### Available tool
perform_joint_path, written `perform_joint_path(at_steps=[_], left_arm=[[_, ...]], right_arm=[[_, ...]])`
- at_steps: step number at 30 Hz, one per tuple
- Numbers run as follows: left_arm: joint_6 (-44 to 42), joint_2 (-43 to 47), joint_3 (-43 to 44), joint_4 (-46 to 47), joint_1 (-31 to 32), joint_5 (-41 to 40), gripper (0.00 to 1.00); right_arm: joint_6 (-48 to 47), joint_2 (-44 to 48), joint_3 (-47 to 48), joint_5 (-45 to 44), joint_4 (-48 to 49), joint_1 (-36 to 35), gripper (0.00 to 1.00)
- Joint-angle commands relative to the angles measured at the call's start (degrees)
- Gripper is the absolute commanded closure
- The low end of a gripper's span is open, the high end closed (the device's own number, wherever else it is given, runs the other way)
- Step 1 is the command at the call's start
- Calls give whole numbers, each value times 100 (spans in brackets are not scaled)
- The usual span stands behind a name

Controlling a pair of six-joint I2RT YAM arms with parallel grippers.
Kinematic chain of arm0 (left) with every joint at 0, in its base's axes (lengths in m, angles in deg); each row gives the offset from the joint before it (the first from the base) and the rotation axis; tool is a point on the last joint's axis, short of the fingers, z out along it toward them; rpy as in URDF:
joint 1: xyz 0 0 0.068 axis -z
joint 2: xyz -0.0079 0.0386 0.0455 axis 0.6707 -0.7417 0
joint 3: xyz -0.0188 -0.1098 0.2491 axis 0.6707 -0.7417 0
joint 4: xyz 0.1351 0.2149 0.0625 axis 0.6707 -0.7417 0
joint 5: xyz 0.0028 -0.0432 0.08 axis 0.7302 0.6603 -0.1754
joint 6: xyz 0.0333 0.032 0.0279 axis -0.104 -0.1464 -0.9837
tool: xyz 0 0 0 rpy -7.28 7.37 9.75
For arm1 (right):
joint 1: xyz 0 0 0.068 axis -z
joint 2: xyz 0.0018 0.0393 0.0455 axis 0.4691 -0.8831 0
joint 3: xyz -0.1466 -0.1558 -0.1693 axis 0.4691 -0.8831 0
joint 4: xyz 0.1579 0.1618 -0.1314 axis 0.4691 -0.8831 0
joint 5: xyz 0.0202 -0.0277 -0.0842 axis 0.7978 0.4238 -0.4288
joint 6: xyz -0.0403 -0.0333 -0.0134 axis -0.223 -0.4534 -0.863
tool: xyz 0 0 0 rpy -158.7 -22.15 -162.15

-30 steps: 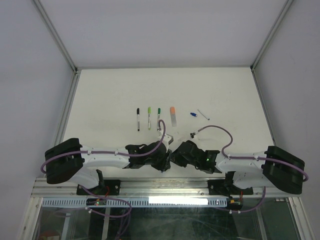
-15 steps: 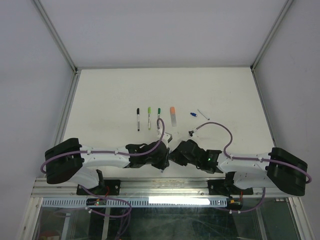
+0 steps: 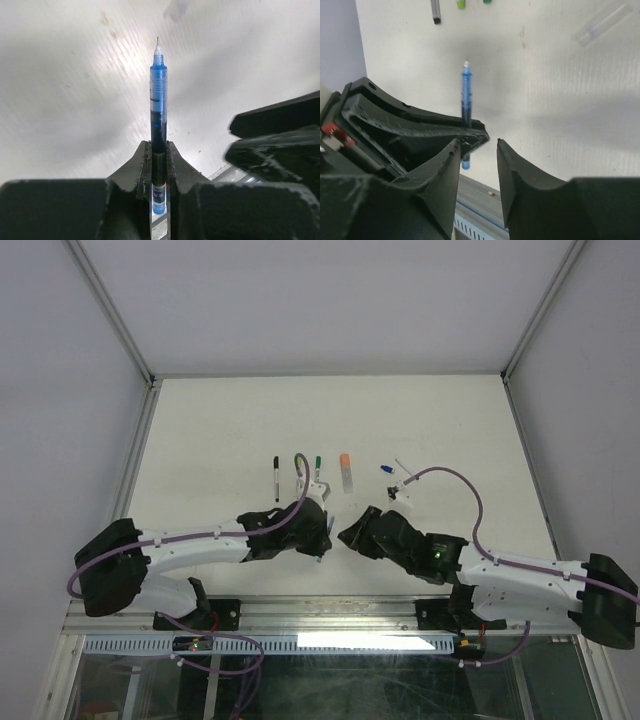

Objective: Insert the pens into the pen caps
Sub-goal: Pick up the pen from the center of the board.

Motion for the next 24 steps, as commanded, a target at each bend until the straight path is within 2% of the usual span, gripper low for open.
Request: perform_joint_path(at_steps=[1, 5, 9, 12, 17, 20, 22, 24], left_arm=[[-323, 996, 4, -9, -429, 35, 100], [-666, 1824, 73, -447, -701, -68, 100], [-1008, 2677, 245, -879, -773, -305, 100], [-1203, 3311, 336, -1018, -774, -311, 100], [-1348, 3761, 612, -1486, -773, -402, 100], [-1432, 3808, 728, -1698, -774, -375, 100], [-1493, 3769, 785, -1820, -774, -331, 100], [-1566, 3697, 848, -1949, -774, -306, 100]], right_arm=[[-838, 559, 545, -1037, -1072, -11, 61], [-1765, 892, 873, -1365, -1580, 54, 59], [-3034, 997, 1362, -1461, -1970, 219, 52], [-4059, 834, 1751, -962, -2101, 598, 51], [-5615, 222, 2185, 395, -2021, 1430, 51], [-5731, -251, 2387, 968, -1938, 2076, 51], [-5310, -672, 2713, 1351, -2112, 2601, 50], [-4621, -1215, 3124, 1361, -2463, 2949, 49]])
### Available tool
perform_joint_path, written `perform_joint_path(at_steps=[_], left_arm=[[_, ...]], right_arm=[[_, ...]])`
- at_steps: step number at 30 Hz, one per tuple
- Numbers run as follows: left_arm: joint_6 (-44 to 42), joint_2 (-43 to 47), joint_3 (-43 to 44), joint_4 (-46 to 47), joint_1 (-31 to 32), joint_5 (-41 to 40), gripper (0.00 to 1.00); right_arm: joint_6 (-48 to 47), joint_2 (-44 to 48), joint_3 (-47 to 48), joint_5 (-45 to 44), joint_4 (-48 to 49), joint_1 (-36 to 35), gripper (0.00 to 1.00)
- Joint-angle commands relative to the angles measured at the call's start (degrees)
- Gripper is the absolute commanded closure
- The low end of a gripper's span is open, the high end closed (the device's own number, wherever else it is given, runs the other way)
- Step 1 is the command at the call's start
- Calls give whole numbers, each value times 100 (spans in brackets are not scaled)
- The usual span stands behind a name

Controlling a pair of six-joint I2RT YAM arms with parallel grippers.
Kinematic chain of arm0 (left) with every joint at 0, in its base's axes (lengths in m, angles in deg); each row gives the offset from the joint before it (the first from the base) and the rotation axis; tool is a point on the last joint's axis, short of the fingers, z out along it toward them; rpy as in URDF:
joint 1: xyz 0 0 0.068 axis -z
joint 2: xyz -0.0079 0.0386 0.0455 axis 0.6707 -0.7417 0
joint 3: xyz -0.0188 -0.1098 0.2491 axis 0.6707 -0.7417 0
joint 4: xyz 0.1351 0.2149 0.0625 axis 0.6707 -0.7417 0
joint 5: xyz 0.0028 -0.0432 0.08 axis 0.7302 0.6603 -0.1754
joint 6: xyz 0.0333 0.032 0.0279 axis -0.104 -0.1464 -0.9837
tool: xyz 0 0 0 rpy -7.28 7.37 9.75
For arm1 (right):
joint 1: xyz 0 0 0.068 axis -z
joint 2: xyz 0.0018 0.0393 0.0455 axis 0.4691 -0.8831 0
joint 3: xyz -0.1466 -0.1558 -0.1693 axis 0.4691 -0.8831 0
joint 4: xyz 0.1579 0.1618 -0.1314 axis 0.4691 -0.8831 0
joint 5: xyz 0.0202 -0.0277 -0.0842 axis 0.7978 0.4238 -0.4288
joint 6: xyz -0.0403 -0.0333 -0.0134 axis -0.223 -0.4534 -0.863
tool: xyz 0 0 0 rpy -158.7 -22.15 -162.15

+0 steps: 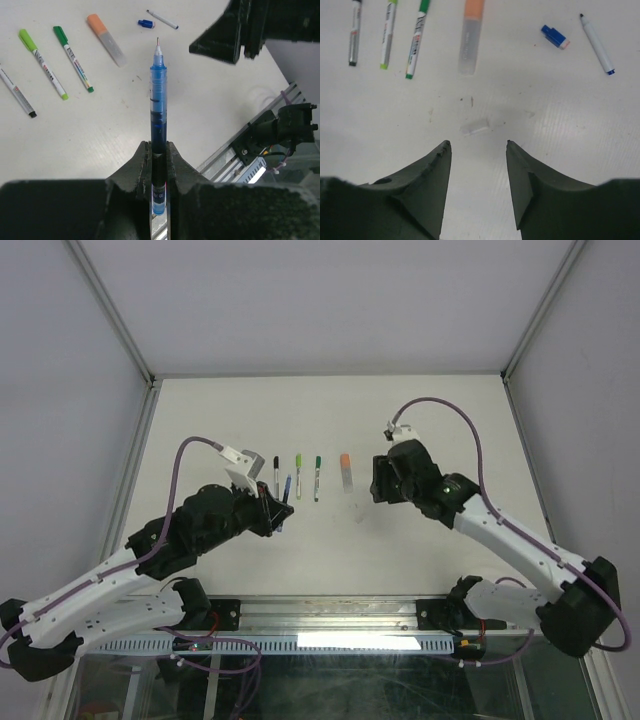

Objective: Insert the pens into the pen caps
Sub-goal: Pick up the pen from the center of the board.

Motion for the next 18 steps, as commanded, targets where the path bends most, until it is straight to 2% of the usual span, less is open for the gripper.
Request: perform_joint_path(at_steps=[1, 4, 7, 10, 12, 14, 18], left_arm=[[-323, -137, 295, -381, -54, -28, 100], [-480, -244, 397, -502, -54, -19, 100], [-617, -324, 433, -590, -54, -99, 100], [-725, -421, 439, -671, -54, -152, 100], [-760, -457, 400, -686, -54, -173, 100], [-777, -465, 324, -679, -54, -187, 100], [-785, -509, 218, -678, -53, -184, 100]], right_arm=[[729, -913, 954, 690, -482, 712, 48], [1689, -1356, 1093, 750, -660, 739, 46], [2906, -1387, 634, 775, -159, 684, 47], [4061, -1254, 171, 233, 290, 454, 48], [4617, -1176, 40, -505, 315, 110, 47], [5180, -1203, 73, -1187, -6, -128, 45], [6276, -1659, 499, -1699, -1164, -276, 40]])
